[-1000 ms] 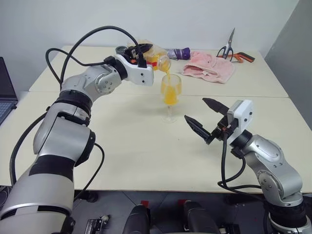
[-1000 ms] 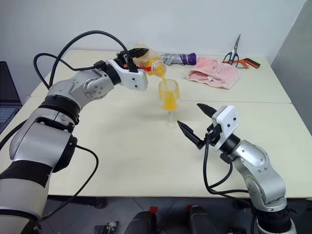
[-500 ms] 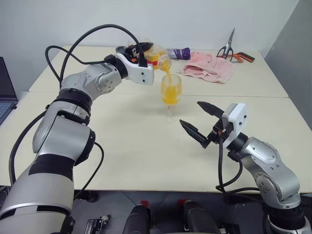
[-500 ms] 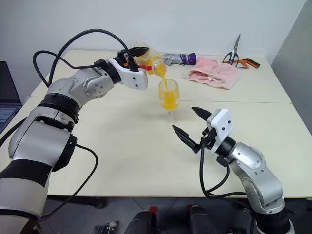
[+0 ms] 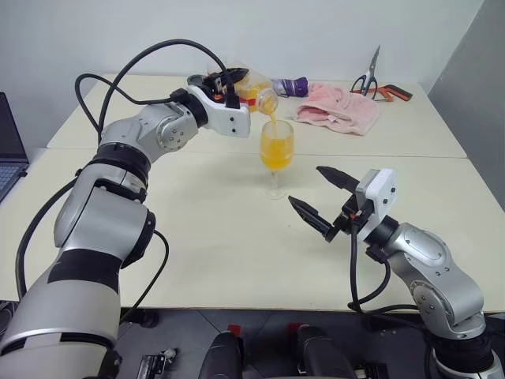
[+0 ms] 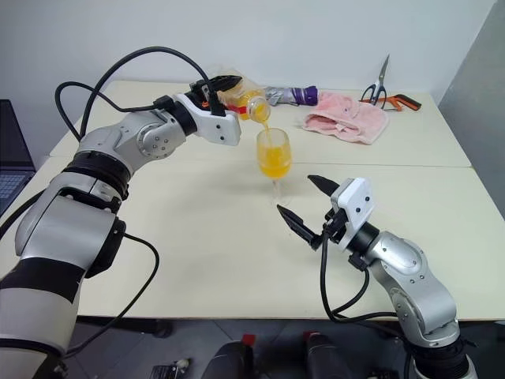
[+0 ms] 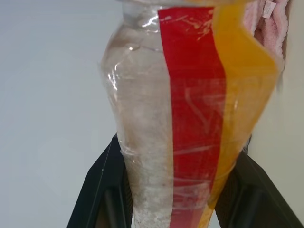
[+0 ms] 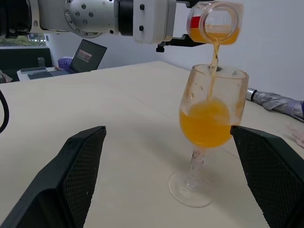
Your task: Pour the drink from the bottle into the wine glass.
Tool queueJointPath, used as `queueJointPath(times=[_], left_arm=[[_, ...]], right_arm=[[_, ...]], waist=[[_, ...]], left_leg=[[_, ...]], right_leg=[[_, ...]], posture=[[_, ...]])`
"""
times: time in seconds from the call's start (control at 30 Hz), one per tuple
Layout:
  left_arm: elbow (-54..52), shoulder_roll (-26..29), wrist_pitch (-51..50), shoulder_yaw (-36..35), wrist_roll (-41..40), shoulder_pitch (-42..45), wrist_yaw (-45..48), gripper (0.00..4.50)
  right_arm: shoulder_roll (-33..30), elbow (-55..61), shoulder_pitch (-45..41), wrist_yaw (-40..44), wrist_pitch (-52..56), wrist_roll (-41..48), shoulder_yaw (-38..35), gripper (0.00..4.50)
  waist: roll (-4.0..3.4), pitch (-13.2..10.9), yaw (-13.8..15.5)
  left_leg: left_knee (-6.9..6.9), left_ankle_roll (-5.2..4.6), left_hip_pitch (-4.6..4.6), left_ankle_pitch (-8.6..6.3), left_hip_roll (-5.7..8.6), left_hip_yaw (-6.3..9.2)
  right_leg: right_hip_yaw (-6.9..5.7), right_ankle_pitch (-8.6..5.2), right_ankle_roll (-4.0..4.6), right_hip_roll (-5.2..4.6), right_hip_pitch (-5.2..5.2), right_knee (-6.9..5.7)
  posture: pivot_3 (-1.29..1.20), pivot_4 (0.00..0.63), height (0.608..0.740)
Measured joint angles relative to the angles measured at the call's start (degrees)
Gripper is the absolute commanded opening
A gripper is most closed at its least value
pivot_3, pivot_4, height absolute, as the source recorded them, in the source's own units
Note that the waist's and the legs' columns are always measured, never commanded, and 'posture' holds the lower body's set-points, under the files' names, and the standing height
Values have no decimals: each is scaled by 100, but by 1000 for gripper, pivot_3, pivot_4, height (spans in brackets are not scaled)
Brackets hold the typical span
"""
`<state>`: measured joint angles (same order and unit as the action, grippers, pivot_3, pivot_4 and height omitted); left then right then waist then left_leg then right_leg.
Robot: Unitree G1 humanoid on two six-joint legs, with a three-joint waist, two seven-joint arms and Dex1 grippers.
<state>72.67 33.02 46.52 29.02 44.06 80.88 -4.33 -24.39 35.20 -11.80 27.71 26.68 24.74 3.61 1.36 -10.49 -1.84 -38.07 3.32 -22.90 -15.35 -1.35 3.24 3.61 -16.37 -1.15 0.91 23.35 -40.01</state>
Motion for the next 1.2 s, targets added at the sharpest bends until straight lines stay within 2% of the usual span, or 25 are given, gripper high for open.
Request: queueJointPath(times=[1.2], left_arm=[[101,-63,-25,33,0,8,0,1713]], right_arm=[[9,0,28,-6,1,-79,3,4500]], waist=[[0,0,0]], left_leg=[[-2,0,0,0,0,0]], right_leg=[[0,0,0,0,0,-3]], posture=[[0,150,740]])
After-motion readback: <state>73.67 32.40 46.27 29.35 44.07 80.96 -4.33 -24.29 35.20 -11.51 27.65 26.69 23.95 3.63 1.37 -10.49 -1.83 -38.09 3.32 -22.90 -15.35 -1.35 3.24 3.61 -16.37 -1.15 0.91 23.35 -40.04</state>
